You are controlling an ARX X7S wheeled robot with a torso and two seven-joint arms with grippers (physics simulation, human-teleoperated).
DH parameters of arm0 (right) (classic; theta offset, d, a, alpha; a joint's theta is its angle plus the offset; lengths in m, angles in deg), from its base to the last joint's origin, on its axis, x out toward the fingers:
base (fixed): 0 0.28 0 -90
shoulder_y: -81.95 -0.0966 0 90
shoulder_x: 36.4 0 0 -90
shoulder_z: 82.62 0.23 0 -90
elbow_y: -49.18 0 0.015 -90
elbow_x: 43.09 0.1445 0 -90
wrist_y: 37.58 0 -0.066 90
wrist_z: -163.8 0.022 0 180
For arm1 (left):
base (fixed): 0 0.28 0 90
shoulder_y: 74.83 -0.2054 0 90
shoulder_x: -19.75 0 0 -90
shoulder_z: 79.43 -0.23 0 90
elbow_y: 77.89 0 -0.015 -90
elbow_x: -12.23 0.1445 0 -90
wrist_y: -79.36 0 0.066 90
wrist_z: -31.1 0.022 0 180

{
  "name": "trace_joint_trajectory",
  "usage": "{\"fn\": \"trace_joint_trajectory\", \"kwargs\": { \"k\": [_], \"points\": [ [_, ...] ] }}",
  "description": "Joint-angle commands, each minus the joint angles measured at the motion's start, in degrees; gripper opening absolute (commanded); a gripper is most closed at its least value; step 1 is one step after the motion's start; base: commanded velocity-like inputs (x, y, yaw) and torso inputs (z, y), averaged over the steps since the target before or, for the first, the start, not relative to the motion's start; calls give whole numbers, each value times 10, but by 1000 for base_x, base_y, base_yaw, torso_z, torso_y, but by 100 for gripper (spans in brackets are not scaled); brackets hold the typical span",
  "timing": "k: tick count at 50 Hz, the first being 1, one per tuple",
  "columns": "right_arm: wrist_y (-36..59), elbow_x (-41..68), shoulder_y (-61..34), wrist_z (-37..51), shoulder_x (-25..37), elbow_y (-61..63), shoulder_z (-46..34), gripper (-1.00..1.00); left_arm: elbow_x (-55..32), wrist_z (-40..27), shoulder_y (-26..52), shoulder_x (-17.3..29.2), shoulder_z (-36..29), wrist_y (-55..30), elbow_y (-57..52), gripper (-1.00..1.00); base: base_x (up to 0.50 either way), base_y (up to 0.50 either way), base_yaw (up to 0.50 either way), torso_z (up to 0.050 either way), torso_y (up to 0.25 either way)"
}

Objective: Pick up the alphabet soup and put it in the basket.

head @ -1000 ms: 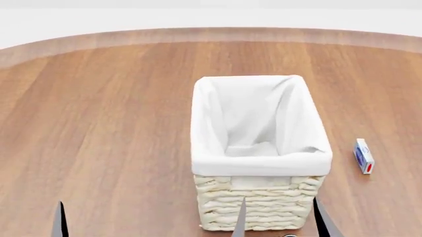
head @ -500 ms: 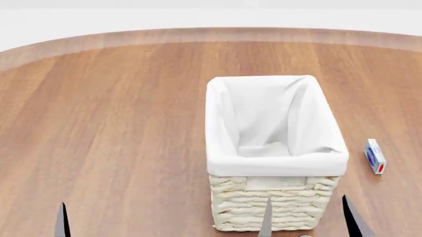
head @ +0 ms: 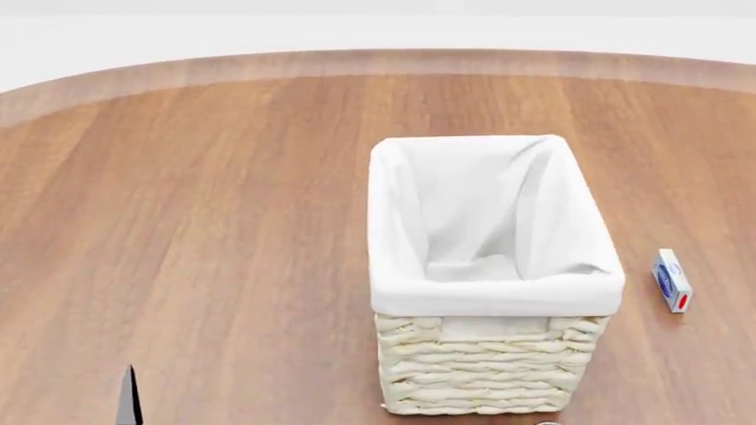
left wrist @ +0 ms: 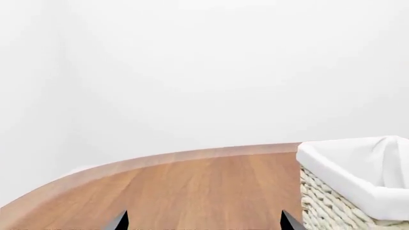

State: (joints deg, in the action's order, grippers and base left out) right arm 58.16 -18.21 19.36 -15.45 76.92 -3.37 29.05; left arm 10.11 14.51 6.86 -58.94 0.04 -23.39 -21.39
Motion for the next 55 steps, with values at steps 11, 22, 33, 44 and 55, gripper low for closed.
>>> {"fn": "trace_joint_trajectory", "kwargs": {
  "k": [11,22,33,44,55],
  "points": [
    [-169,21,130,-126,-78,-132,62,100,-5,-8,8,5,-6,6,22,100,0,0,0,0,0],
    [-319,-51,14,-175,-160,-383,-8,100,-10,-14,4,9,-1,7,17,100,0,0,0,0,0],
    [-321,-48,7,-167,-158,-396,-10,100,-16,-22,4,16,-4,9,16,100,0,0,0,0,0],
    [-321,-44,4,-155,-156,-395,-8,100,-20,-29,5,21,-9,11,19,100,0,0,0,0,0],
    [-310,-36,17,-138,-146,-353,2,100,-24,-34,8,26,-14,11,22,100,0,0,0,0,0]
  ]
}}
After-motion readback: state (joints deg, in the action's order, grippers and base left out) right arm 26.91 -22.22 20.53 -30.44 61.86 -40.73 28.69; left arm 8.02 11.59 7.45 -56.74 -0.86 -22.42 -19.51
